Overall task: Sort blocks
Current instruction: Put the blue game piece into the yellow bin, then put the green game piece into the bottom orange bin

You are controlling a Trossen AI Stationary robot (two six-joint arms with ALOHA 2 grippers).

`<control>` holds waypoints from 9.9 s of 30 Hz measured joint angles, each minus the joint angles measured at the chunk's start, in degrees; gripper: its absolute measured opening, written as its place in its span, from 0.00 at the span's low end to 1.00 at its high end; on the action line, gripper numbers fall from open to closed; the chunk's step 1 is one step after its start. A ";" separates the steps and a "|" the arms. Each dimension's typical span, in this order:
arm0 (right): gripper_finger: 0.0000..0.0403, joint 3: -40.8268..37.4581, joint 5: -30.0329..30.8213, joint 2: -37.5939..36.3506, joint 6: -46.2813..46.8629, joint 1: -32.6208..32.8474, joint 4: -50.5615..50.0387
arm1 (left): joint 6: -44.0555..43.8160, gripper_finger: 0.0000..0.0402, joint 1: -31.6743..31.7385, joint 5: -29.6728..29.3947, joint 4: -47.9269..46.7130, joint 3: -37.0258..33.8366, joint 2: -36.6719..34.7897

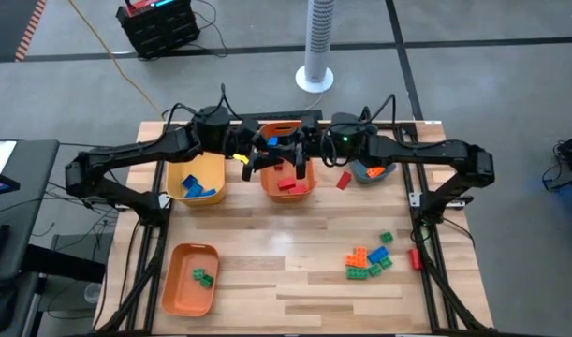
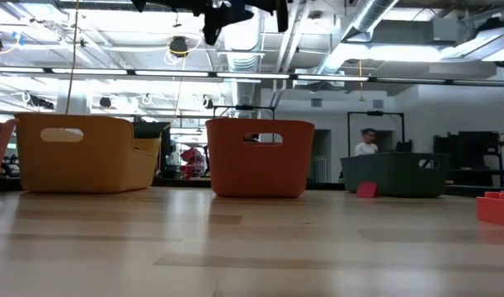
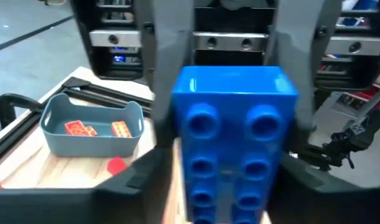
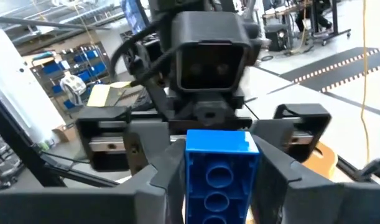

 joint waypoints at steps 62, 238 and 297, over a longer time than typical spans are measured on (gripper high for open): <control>0.56 -19.41 -11.96 -11.17 40.07 16.77 -76.56 | 5.84 0.63 12.49 -21.04 -58.67 7.32 -11.89; 0.35 -7.89 -7.10 -5.18 35.84 -1.88 8.16 | 37.53 0.63 -10.38 -23.97 -11.83 9.09 -1.95; 0.59 -7.96 -17.38 -19.93 9.61 -23.12 -38.65 | -45.23 0.35 -41.83 -3.42 -68.20 -5.96 -13.84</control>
